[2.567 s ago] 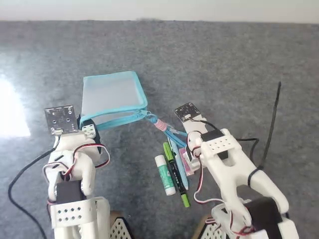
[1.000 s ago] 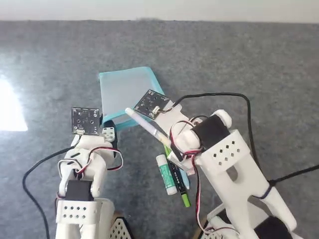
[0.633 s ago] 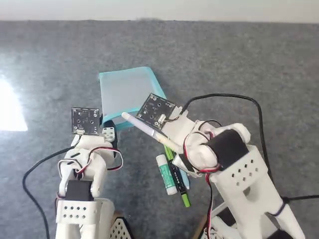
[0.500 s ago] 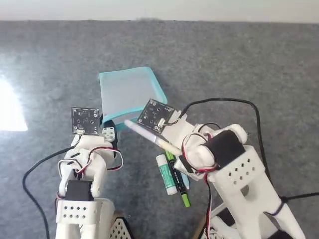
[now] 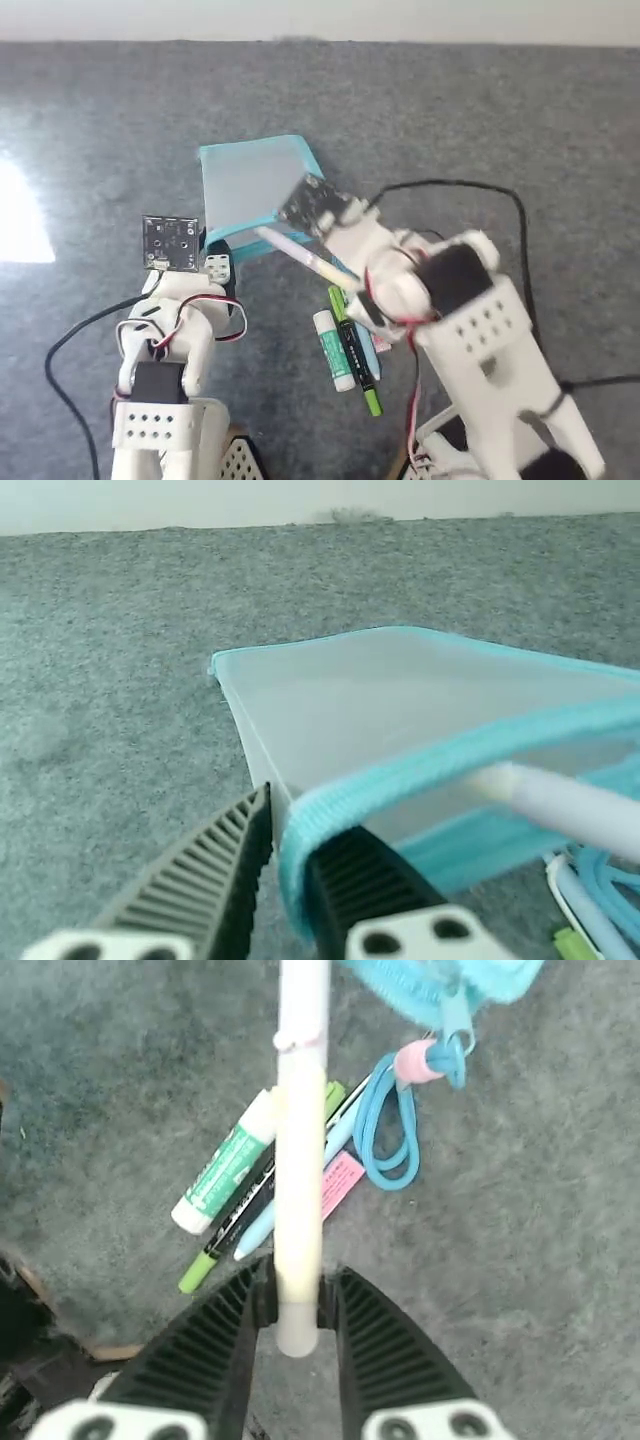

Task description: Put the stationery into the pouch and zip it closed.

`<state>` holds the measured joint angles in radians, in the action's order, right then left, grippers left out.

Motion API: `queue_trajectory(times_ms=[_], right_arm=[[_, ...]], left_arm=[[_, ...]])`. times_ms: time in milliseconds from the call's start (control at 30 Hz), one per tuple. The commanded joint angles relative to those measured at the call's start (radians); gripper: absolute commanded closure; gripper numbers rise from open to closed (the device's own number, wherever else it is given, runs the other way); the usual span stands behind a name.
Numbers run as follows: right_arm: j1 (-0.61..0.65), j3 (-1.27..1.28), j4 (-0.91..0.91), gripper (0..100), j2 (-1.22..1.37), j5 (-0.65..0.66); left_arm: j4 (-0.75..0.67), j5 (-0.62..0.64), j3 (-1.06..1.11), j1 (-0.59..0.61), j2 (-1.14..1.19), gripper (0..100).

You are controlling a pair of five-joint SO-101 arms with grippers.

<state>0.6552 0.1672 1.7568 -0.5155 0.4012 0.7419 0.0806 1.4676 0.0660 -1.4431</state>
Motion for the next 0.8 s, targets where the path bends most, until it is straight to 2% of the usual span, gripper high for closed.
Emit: queue_trajectory(times_ms=[0,300,400,533,767], right_arm=[[-0.010,-0.192,0.015,99.1,0.153,-0.052],[0.035,-0.578,0.007,98.7,0.565,-0.124],[0.099,-0.651,0.007,91.6,0.633,-0.160],[0.157,-0.706,-0.002,79.6,0.616,-0.186],[0.213,-0.709,-0.031,78.9,0.397,-0.176]], left_arm=[[-0.026,-0.020,-0.004,-0.012,0.012,99],[-0.026,-0.020,0.004,-0.014,0.011,99],[-0.028,-0.020,0.004,-0.014,0.011,99],[-0.026,-0.020,0.005,-0.014,0.011,99],[-0.026,-0.020,0.007,-0.011,0.011,99]])
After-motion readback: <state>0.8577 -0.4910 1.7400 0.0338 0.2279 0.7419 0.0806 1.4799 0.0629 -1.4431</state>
